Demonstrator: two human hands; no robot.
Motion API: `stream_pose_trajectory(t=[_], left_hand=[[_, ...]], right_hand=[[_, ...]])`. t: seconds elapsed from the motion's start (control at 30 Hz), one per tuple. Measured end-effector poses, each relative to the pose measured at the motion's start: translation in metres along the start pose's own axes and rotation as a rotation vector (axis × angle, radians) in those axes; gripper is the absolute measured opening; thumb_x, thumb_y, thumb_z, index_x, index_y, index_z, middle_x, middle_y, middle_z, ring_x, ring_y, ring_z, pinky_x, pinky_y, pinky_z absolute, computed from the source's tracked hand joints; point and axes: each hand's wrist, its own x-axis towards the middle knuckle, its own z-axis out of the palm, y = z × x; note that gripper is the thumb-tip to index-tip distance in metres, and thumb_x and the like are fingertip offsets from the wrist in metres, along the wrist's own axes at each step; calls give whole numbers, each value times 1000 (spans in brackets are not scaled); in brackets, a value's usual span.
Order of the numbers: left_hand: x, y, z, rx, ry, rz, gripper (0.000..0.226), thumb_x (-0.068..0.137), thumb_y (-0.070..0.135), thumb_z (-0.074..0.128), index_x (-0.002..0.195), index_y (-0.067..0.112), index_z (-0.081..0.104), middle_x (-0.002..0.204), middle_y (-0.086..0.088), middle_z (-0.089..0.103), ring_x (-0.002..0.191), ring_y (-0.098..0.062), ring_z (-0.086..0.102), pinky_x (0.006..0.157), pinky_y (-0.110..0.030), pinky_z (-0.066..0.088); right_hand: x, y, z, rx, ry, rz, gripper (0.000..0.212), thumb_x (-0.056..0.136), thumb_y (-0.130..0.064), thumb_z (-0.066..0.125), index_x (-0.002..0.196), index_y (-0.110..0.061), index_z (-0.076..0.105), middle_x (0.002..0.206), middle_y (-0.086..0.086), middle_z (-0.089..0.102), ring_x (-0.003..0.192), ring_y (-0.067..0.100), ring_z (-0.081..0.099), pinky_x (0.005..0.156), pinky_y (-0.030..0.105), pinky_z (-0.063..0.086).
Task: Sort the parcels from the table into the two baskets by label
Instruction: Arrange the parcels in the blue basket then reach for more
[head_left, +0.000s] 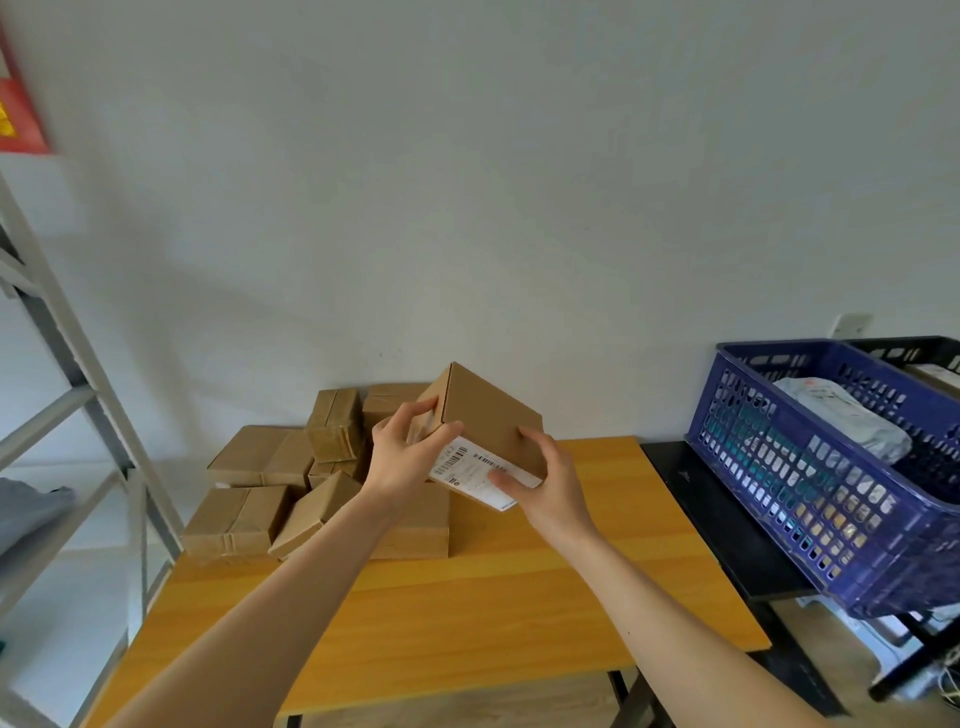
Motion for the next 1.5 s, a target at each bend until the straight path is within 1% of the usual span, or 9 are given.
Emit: stream_pose_trajectory(t=[0.07, 0.2, 0.27, 0.33, 0.47, 0.57, 0.77, 1.0, 1.5], left_hand=[[-1, 5, 3, -5, -14, 30, 34, 78, 36, 74, 108, 42, 60, 121, -7, 57, 102, -26, 62, 86, -45, 57], [-1, 12, 6, 56, -89, 28, 39, 80, 29, 72, 118, 32, 61, 110, -2, 64, 98, -21, 64, 86, -41, 56], [0, 14, 6, 87, -135, 16, 43, 77, 32, 71, 119, 32, 62, 111, -1, 65, 96, -19, 64, 79, -34, 56], [0, 16, 8, 114, -163, 17, 38, 84, 25, 70, 121, 30, 62, 111, 0, 65, 94, -19, 65, 75, -30, 56], [3, 9, 10, 108, -152, 58, 67, 81, 33, 75, 141, 27, 46, 127, 1, 57, 103, -18, 63, 80, -32, 57], [4, 1, 10, -50, -153, -79, 97, 69, 40, 77, 151, 29, 25, 138, -3, 51, 108, -25, 64, 86, -44, 57], [0, -5, 17, -152, -278, -169, 65, 82, 27, 71, 142, 27, 45, 115, -4, 69, 101, -25, 69, 88, -50, 56], [-1, -5, 12, -67, -245, -114, 65, 85, 28, 70, 144, 32, 42, 115, 1, 70, 104, -19, 67, 89, -47, 55], [-10, -12, 1, -100, -271, -111, 59, 88, 26, 67, 142, 32, 44, 117, 4, 67, 104, -20, 66, 87, -44, 56]], right_hand=[[2, -5, -3, -48, -24, -39, 69, 76, -35, 81, 133, -35, 42, 148, -2, 28, 133, 10, 34, 97, 11, 35], [10, -8, -13, -256, -164, 15, 112, 60, -59, 83, 148, -41, 16, 160, -8, -5, 148, 16, -2, 119, 44, 19], [14, -8, -17, -337, -229, 47, 127, 51, -67, 81, 151, -39, 7, 160, -6, 4, 149, 20, -1, 119, 50, 16], [16, -7, -18, -260, -262, 66, 131, 44, -69, 80, 150, -39, 8, 153, -6, 21, 144, 18, 19, 116, 47, 27], [12, -6, -22, 29, -226, 102, 111, 62, -46, 87, 149, -32, 20, 141, -6, 41, 126, 11, 44, 97, 29, 47], [12, -8, -29, 256, -162, 178, 88, 75, -36, 81, 145, -31, 29, 125, -5, 58, 109, 9, 59, 76, 20, 50], [12, -11, -27, 390, -155, 229, 78, 68, -54, 75, 137, -35, 44, 110, -3, 71, 98, 11, 69, 77, 29, 56], [10, -10, -34, 466, -240, 214, 47, 91, -28, 64, 135, -33, 50, 113, -3, 71, 107, 17, 66, 91, 41, 54], [-14, -20, -30, 425, -192, 231, 46, 94, -20, 61, 135, -38, 48, 113, -5, 71, 108, 16, 63, 87, 43, 53]])
